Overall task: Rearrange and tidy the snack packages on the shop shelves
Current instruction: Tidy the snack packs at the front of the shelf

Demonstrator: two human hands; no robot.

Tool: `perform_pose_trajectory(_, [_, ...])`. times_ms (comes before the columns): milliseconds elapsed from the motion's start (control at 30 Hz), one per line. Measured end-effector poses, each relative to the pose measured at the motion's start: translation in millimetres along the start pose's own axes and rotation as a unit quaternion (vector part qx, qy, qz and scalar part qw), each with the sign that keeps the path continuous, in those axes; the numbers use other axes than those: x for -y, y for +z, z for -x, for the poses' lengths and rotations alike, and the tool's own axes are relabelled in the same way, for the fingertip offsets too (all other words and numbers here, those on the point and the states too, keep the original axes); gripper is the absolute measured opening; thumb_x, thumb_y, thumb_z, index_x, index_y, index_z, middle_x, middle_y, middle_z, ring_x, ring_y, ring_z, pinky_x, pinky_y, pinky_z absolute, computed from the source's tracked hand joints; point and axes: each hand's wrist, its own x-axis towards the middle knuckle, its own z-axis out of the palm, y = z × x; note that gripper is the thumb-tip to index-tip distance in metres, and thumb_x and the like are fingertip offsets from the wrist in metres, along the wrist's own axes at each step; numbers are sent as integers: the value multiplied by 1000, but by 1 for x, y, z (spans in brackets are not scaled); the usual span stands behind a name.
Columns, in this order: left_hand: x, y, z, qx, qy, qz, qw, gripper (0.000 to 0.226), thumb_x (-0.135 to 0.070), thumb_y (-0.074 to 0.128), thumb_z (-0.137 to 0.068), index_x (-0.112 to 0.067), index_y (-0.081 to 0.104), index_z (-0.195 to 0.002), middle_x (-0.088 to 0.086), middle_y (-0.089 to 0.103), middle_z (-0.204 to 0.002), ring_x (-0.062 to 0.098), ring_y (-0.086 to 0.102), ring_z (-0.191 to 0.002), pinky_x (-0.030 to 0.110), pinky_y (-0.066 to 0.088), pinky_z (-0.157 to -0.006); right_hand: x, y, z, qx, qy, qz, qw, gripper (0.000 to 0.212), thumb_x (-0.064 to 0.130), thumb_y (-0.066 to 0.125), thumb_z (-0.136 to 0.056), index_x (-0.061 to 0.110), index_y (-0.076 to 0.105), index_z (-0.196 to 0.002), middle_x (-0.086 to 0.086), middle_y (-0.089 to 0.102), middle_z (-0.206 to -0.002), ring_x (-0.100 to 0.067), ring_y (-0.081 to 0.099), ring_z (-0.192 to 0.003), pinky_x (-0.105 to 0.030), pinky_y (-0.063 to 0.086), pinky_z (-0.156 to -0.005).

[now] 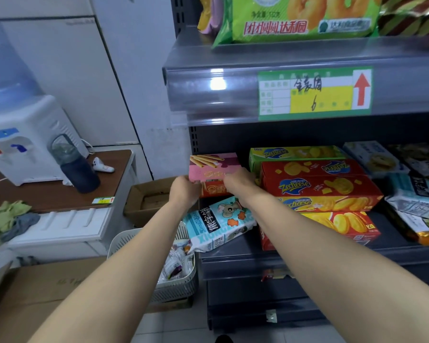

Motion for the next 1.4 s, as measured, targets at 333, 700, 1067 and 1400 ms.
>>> perform_pose_trajectory(333, [-11,-41,51,-171,38,165,971,37,-10,56,-91,-8,48,-128,3,56,-111,14,54,-92,18,45,-67,30,-12,54,44,-97,-102,989,61,11,50,-92,8,21,-146,-11,16,-148,-24,45,-111,-25,38,-80])
perform_pose_trajectory(700, [-34,-51,185,-314,96,129,936,58,-3,62,-79,-10,41,-132,1,33,-114,11,39,-100,8,29,-75,15,-58,140,81,-227,-117,964,82,7,68,-80,12,22,-148,-13,35,-140,-25,43,-127,-30,37,-102])
perform_pose_trajectory(1067, [-95,67,313,-290,107,124,943,53,-11,64,-80,-15,46,-129,5,39,-114,26,45,-117,40,39,-105,-90,-213,190,63,-227,-196,952,81,1,71,-75,12,31,-145,-8,53,-131,-22,53,-118,-37,43,-103])
perform_pose_trajectory(1400, [-199,227,361,-154,156,139,966,63,-31,70,-78,-10,47,-132,7,42,-122,26,46,-119,43,39,-104,-205,-392,183,-102,-175,-249,947,64,21,73,-80,12,42,-135,-4,46,-130,-17,52,-111,-34,45,-99])
